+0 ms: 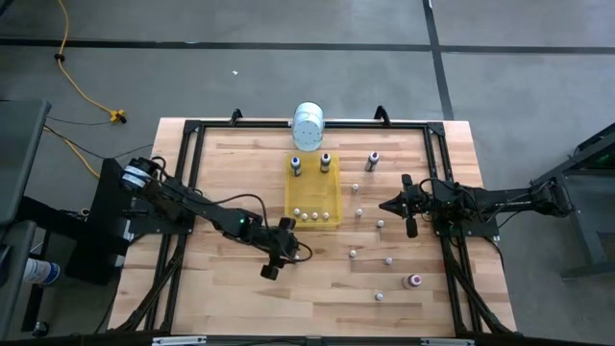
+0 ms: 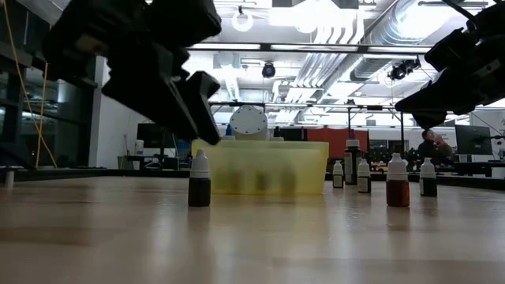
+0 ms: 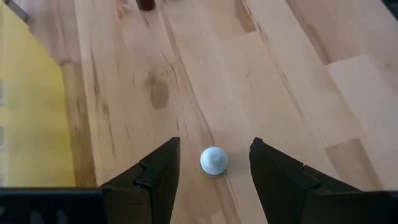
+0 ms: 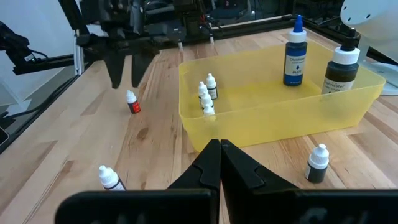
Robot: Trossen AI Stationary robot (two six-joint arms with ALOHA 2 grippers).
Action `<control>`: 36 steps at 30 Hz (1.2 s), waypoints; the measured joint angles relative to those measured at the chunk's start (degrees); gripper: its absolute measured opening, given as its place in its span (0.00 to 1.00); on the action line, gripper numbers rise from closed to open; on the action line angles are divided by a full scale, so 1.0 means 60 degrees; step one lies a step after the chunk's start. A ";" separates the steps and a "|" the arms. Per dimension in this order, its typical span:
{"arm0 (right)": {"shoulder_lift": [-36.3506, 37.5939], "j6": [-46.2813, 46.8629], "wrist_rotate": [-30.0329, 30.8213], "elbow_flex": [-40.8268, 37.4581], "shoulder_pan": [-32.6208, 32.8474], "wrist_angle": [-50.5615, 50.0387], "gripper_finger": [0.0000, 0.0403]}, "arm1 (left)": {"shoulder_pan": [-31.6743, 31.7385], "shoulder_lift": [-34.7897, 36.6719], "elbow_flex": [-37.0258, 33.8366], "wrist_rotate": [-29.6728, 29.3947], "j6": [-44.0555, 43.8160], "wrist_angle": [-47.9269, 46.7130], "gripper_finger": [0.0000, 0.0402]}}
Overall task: Pick & Place food coloring
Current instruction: Put the small red food coloring bottle in the yellow transparent bin
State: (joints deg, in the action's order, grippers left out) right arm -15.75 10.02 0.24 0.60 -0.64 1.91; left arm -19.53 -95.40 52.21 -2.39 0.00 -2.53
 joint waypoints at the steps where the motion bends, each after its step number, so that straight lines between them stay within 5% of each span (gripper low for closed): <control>1: 0.0000 0.0000 -0.0002 0.0000 0.0000 -0.0003 0.00 | 0.0000 -0.0064 -0.0001 0.0028 0.0000 -0.0007 0.45; 31: 0.0000 0.0000 -0.0002 0.0000 0.0000 0.0001 0.00 | 0.0004 -0.0713 0.0007 -0.0146 -0.0039 0.0409 0.45; 36: 0.0000 0.0000 -0.0002 0.0000 0.0000 0.0001 0.00 | 0.0004 -0.0709 0.0007 -0.0149 -0.0039 0.0408 0.39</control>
State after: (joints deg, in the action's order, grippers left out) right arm -15.75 10.02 0.23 0.60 -0.64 1.91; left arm -19.51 -99.66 52.25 -3.29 -0.23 -0.08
